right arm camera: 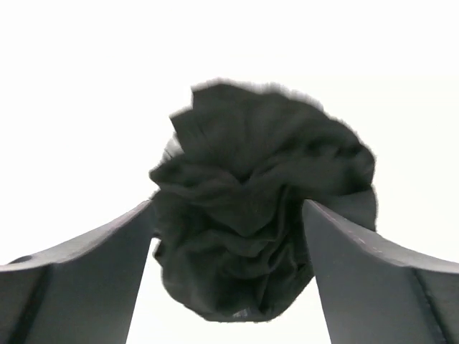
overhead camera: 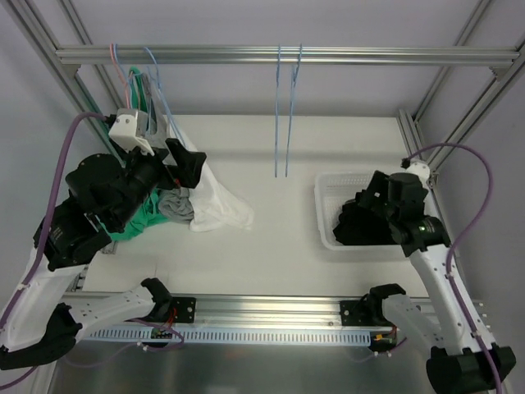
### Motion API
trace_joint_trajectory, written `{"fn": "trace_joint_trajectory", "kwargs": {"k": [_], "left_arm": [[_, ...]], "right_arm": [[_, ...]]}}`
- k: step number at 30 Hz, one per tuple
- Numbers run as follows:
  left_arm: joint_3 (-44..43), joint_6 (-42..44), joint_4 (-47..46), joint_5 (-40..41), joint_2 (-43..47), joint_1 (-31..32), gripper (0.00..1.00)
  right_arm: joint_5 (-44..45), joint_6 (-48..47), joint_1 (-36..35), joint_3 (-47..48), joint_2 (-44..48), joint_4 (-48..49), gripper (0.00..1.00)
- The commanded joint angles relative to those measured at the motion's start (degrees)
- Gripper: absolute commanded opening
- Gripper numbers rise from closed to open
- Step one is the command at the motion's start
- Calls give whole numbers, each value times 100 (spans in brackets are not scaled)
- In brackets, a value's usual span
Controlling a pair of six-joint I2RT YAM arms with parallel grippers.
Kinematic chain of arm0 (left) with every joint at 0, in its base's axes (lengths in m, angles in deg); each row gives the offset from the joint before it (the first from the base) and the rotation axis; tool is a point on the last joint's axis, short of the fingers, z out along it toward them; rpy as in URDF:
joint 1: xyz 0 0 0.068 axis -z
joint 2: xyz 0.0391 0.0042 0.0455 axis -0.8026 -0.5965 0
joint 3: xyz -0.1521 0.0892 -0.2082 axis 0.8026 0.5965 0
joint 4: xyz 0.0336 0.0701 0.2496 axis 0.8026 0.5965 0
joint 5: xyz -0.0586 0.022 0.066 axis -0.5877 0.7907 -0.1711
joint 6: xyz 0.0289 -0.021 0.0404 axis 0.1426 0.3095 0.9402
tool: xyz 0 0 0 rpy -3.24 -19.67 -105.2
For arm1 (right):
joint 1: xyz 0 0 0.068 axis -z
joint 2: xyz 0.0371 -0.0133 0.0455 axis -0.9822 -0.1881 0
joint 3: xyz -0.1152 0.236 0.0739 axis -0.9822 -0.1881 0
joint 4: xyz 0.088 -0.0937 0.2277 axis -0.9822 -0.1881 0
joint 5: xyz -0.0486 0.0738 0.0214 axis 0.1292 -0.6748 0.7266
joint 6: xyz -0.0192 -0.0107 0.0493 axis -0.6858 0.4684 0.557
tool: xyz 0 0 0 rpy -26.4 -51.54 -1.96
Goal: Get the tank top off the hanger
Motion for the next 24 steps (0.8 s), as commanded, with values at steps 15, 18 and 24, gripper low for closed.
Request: {"fn": "trace_joint_trajectory", "kwargs": {"k": [15,18,24], "left_arm": [[-2354,261,502,1525,-2514,-1423,88],[-2318,155,511,1146,-2760,-1574,83],[-2134,-170,511,996,-3007,-1996,60]], "right_arm": [[-2231,-1009,23,2035,1583,-1314,99],[-2416,-1088,23,2088,1680,-1305,99],[-2768,-1106,23,1957,1768,-1217,99]]}}
